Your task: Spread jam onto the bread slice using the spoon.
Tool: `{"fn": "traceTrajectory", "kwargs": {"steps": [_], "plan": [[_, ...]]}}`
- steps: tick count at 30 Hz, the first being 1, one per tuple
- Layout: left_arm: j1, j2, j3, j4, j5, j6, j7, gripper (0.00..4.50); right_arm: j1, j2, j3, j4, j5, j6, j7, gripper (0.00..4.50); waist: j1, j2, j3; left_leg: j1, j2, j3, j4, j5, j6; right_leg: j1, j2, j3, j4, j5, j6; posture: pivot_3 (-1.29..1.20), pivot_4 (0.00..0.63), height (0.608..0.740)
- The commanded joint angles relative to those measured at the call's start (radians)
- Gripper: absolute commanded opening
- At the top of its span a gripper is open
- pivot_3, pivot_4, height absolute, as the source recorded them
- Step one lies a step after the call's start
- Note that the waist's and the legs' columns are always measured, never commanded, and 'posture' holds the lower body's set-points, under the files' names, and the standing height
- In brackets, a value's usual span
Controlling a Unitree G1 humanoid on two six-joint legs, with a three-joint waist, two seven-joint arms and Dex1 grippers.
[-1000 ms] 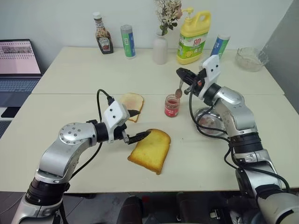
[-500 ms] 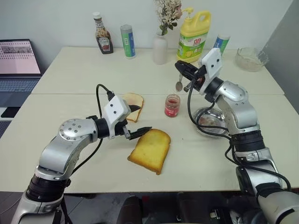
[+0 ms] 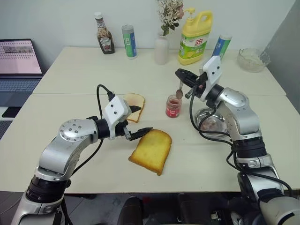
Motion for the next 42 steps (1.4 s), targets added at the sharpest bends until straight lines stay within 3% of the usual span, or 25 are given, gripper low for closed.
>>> {"fn": "traceTrajectory", "kwargs": {"steps": [1, 19, 26, 36, 42], "plan": [[-0.019, -0.001, 0.012, -0.030, -0.012, -0.007, -0.004, 4.50, -0.007, 0.007, -0.004, -0.007, -0.007, -0.038, 0.004, 0.04, 0.000, 0.000, 0.000, 0.000, 0.000, 0.000, 0.000, 0.000, 0.000, 0.000, 0.000, 0.000, 0.000, 0.000, 0.000, 0.00, 0.150, 0.740], [-0.008, -0.003, 0.005, -0.018, 0.000, -0.028, -0.007, 4.50, -0.004, -0.004, 0.128, 0.148, -0.194, -0.299, 0.053, 0.04, 0.000, 0.000, 0.000, 0.000, 0.000, 0.000, 0.000, 0.000, 0.000, 0.000, 0.000, 0.000, 0.000, 0.000, 0.000, 0.00, 0.150, 0.740], [-0.002, -0.003, 0.003, -0.011, 0.006, -0.038, -0.009, 4.50, -0.016, 0.020, 0.097, 0.193, -0.169, -0.233, 0.049, 0.04, 0.000, 0.000, 0.000, 0.000, 0.000, 0.000, 0.000, 0.000, 0.000, 0.000, 0.000, 0.000, 0.001, 0.000, 0.000, 0.00, 0.150, 0.740], [-0.005, -0.001, -0.001, -0.014, 0.010, -0.033, -0.002, 4.50, -0.045, 0.104, -0.018, 0.196, -0.033, 0.053, -0.021, 0.04, 0.000, 0.000, 0.000, 0.000, 0.000, 0.000, 0.001, 0.000, 0.000, 0.000, 0.000, 0.000, 0.001, 0.000, 0.000, 0.00, 0.150, 0.740], [-0.008, -0.001, -0.004, -0.016, 0.015, -0.030, 0.001, 4.50, -0.052, 0.126, -0.077, 0.211, 0.010, 0.134, -0.071, 0.04, 0.000, 0.000, 0.000, 0.000, 0.000, 0.000, 0.001, 0.000, 0.000, 0.000, 0.000, 0.000, 0.001, 0.000, 0.000, 0.00, 0.150, 0.740]]}}
